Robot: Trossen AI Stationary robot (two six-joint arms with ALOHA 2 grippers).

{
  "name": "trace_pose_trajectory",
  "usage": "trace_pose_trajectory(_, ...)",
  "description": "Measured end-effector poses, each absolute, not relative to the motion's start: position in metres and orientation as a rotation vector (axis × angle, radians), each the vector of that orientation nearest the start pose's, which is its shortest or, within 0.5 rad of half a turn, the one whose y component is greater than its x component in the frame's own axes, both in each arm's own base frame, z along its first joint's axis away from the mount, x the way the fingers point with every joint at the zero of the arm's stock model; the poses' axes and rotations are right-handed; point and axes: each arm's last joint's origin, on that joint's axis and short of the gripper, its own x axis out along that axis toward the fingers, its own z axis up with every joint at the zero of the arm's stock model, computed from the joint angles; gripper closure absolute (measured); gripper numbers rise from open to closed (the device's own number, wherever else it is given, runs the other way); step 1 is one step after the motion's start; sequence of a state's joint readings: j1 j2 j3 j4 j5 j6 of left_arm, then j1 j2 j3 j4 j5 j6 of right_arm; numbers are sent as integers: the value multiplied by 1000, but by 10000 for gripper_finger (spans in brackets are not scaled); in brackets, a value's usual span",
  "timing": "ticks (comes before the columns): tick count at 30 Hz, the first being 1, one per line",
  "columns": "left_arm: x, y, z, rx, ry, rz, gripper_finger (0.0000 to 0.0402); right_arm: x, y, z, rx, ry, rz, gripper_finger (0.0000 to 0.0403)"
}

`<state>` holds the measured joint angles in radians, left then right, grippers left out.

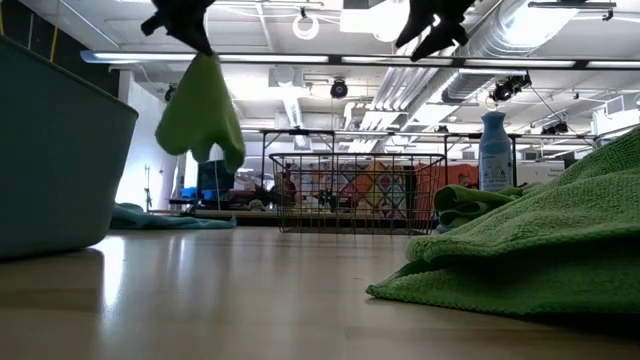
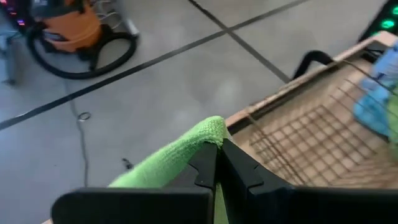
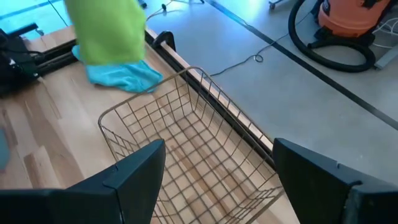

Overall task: Sort microfiber towel by color & place in baskets
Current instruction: Put the top left green towel into the wire basket

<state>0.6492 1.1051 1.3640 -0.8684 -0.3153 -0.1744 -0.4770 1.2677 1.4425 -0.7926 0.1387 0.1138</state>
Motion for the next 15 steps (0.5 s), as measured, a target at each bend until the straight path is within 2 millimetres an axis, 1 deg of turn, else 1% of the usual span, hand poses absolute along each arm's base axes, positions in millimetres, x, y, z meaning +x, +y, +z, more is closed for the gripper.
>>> trace_pose_trajectory(8, 178, 106, 406, -267, 506, 849, 401, 217, -116, 402, 204, 596, -610, 109)
trace_pose_trajectory(11, 192, 96, 408, -261, 460, 766, 401, 217, -116, 402, 201, 598, -585, 109)
trace_pose_trajectory(15, 215, 82, 410, -254, 392, 667, 401, 217, -114, 402, 214, 601, -538, 109)
